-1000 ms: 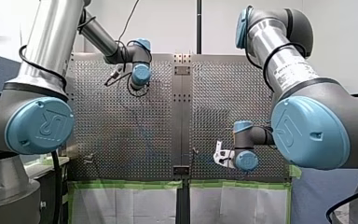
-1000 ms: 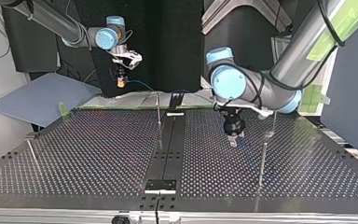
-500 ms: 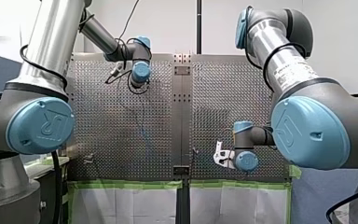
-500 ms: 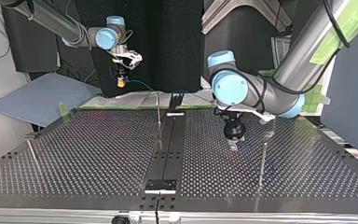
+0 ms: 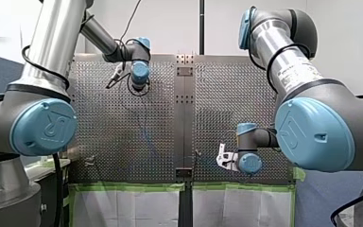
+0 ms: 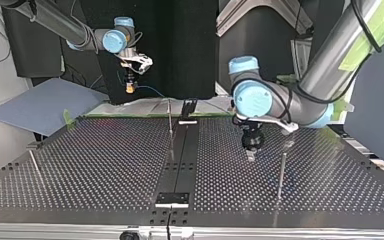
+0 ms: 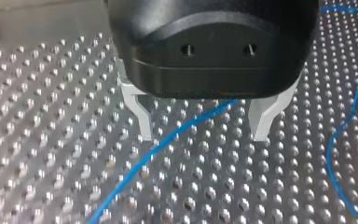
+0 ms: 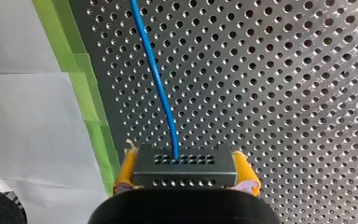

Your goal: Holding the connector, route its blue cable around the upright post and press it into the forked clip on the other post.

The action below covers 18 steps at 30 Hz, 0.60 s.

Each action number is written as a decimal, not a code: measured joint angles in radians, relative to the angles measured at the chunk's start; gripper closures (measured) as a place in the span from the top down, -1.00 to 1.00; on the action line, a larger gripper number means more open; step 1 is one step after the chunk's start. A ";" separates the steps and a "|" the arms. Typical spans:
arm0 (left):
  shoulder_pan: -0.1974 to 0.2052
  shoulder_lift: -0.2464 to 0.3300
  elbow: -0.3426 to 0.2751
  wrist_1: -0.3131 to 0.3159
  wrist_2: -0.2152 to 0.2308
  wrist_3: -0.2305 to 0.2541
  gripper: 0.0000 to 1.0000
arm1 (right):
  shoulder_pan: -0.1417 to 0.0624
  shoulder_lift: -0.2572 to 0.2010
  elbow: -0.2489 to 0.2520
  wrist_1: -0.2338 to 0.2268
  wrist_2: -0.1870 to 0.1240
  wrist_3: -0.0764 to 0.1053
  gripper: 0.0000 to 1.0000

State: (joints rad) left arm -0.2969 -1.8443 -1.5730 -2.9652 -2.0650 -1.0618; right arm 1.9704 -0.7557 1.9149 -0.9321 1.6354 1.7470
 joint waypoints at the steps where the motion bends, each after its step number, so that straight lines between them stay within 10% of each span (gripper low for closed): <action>1: 0.004 0.000 0.002 0.000 0.000 -0.001 0.97 | 0.000 0.000 0.000 0.000 0.000 0.000 -1.00; 18: 0.052 0.000 0.026 -0.016 0.019 -0.038 0.97 | 0.003 0.001 0.003 0.001 0.000 -0.002 -1.00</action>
State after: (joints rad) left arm -0.2446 -1.8443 -1.5465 -2.9815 -2.0455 -1.0998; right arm 1.9735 -0.7542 1.9182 -0.9308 1.6354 1.7445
